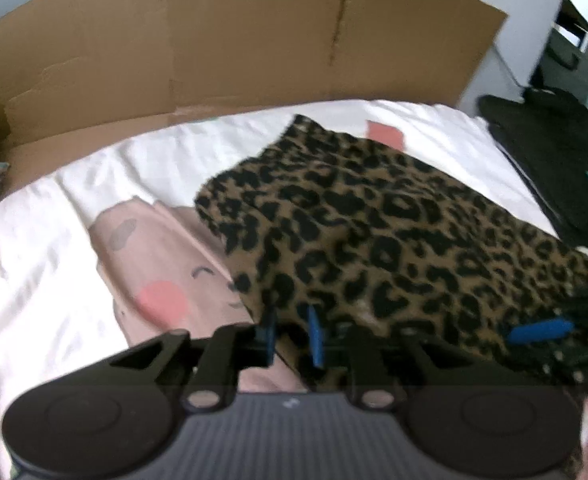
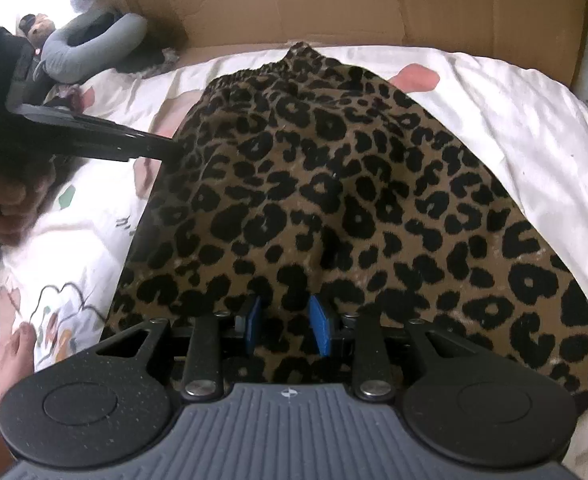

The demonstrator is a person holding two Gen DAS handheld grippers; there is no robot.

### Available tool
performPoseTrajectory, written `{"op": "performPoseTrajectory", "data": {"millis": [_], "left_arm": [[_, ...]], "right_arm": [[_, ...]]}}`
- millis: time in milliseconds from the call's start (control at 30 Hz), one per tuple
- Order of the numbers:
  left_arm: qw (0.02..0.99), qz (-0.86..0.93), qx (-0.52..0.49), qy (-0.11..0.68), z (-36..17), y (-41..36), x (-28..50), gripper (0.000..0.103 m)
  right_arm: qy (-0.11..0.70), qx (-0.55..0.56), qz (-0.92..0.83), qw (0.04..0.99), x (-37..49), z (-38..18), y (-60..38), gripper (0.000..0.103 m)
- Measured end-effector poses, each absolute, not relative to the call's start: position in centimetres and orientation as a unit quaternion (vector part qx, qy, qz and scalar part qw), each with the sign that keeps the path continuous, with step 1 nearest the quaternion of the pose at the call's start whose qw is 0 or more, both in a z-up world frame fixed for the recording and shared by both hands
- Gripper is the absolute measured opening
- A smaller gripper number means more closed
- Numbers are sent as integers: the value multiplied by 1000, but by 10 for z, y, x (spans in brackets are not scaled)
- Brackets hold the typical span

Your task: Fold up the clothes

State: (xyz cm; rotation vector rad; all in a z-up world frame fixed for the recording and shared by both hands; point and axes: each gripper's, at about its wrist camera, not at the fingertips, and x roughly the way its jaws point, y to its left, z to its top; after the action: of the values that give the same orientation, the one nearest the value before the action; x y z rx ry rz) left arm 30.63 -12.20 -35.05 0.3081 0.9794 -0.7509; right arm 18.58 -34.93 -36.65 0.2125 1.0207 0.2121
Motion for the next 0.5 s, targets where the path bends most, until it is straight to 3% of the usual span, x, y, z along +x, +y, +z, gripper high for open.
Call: {"op": "performPoseTrajectory", "data": {"millis": [500], "left_arm": [[741,-406,129,519,-339,-91,243,25]], "right_arm": [[496,88,147,851,173,-364,-328,34]]}}
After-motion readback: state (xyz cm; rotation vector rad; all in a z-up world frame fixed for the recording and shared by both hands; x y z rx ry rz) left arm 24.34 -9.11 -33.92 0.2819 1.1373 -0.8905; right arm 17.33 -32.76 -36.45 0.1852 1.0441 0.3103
